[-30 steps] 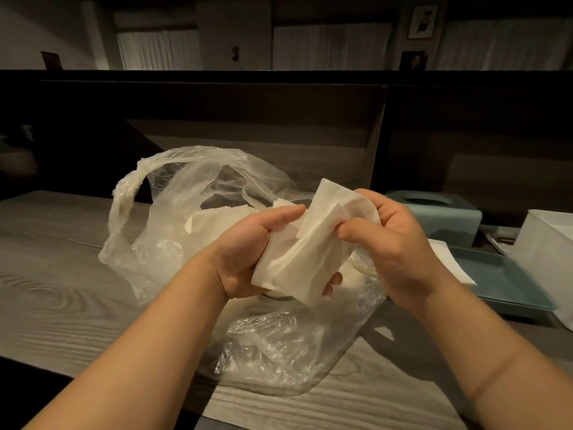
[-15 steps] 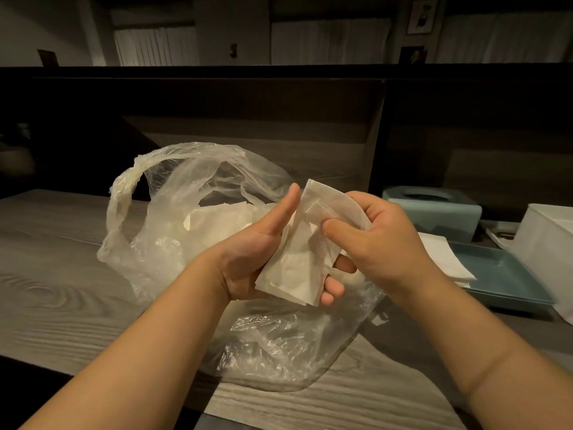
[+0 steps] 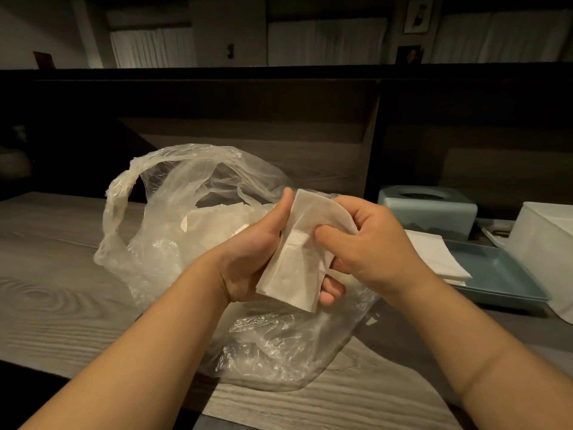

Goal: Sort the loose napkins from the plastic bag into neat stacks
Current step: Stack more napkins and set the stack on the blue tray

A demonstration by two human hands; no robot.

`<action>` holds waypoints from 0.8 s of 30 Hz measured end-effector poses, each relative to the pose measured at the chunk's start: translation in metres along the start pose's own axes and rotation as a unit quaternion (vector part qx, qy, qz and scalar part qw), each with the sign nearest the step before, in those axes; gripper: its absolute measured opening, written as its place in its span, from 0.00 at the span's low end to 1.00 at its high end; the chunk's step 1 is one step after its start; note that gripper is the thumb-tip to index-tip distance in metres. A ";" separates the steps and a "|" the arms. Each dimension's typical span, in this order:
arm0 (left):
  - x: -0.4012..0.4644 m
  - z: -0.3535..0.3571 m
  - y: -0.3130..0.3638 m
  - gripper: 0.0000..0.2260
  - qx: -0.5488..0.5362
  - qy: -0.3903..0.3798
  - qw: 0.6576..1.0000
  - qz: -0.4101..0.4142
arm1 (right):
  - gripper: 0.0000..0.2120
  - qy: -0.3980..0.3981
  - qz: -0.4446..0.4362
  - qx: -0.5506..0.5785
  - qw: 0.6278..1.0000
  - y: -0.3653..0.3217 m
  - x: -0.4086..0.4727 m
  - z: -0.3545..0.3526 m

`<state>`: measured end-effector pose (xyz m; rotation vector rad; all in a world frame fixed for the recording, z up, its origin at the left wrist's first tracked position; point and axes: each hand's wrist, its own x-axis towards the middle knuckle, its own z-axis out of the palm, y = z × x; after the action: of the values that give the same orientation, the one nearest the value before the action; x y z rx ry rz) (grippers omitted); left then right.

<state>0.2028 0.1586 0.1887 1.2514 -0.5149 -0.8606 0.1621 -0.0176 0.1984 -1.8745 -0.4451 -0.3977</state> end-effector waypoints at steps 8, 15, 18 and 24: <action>-0.009 0.004 0.000 0.27 -0.007 -0.062 0.998 0.030 | 0.12 0.004 0.030 0.019 0.999 -0.003 -0.001 0.001; -0.007 0.006 0.001 0.30 -0.048 -0.034 0.998 0.034 | 0.15 0.173 0.001 -0.041 0.984 0.002 0.006 -0.004; -0.005 0.009 0.004 0.26 -0.109 -0.002 0.992 0.056 | 0.06 0.199 0.060 0.102 0.973 -0.004 0.008 -0.010; -0.004 0.013 0.010 0.32 -0.087 0.186 0.974 0.095 | 0.08 0.093 0.179 0.287 0.936 -0.012 0.004 -0.002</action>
<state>0.1932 0.1541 0.2022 1.1462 -0.2471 -0.4826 0.1598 -0.0150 0.2109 -1.2946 -0.0657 -0.1686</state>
